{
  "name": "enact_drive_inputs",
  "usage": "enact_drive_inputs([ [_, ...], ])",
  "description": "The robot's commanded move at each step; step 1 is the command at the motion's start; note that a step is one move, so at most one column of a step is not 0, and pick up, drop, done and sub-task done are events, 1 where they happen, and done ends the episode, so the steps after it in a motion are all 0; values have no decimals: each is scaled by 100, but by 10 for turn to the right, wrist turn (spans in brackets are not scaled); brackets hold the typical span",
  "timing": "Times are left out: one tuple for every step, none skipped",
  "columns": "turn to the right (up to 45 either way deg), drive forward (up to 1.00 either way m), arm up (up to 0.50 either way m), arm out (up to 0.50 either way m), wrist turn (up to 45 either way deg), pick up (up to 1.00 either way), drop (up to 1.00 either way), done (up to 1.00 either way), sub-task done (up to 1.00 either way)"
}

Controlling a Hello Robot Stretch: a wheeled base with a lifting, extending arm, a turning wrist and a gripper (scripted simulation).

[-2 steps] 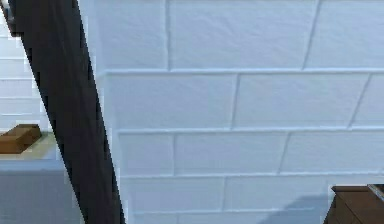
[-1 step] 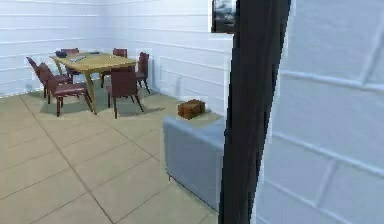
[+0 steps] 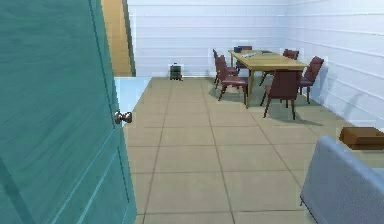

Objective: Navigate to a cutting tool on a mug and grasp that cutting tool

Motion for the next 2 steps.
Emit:
enact_drive_inputs([
  [0, 90, 0, 0, 0, 0, 0, 0, 0],
  [-180, 0, 0, 0, 0, 0, 0, 0, 0],
])
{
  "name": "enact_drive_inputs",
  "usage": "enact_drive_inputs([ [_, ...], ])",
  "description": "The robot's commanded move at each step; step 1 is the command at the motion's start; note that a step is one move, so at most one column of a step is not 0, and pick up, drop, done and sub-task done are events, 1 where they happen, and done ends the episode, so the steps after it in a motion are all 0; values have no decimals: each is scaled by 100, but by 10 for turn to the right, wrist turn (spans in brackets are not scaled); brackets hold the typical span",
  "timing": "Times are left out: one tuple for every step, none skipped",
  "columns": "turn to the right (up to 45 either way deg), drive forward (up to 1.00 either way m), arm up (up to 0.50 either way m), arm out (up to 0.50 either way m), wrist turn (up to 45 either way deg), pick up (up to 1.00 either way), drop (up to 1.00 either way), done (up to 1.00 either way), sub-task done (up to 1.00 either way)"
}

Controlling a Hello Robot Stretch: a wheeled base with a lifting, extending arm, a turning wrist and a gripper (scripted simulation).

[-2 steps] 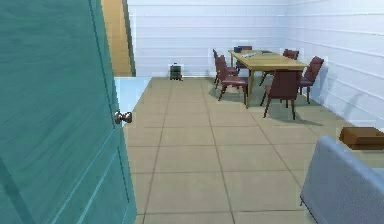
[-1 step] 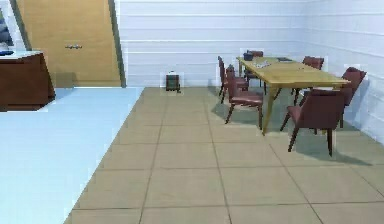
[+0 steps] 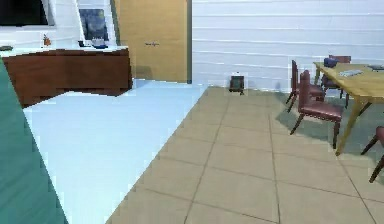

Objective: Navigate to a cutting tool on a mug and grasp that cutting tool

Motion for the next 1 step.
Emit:
enact_drive_inputs([
  [0, 65, 0, 0, 0, 0, 0, 0, 0],
])
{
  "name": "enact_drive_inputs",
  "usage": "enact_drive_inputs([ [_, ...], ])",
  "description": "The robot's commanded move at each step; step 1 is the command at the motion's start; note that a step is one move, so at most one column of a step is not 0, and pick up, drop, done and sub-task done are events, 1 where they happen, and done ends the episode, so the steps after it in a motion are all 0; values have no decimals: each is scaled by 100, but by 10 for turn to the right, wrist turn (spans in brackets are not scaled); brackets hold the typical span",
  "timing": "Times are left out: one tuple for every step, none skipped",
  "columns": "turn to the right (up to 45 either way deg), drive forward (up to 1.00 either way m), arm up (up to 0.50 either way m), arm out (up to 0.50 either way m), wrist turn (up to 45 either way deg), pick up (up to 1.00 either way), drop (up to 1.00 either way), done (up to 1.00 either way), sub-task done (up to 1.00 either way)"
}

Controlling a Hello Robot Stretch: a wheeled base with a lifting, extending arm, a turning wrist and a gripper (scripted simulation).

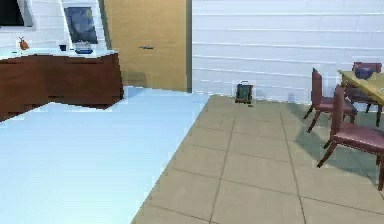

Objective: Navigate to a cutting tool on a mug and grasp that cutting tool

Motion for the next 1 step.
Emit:
enact_drive_inputs([
  [-330, 0, 0, 0, 0, 0, 0, 0, 0],
])
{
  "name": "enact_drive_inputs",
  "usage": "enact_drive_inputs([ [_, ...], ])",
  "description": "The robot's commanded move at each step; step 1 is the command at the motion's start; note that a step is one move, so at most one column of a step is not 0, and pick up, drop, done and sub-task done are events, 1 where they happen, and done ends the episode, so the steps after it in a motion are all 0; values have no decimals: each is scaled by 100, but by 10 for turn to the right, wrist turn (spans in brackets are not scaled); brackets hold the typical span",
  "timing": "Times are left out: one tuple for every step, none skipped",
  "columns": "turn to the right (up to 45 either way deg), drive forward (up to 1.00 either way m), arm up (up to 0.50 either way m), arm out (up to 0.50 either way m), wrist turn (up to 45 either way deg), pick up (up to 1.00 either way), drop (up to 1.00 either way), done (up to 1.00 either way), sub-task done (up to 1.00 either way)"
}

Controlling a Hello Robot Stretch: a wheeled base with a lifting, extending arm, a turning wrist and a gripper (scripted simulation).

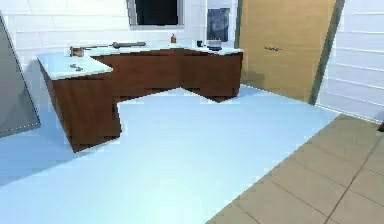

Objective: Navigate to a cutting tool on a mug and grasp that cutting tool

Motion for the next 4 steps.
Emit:
enact_drive_inputs([
  [0, 100, 0, 0, 0, 0, 0, 0, 0],
  [0, 100, 0, 0, 0, 0, 0, 0, 0],
  [-30, 0, 0, 0, 0, 0, 0, 0, 0],
  [0, 100, 0, 0, 0, 0, 0, 0, 0],
])
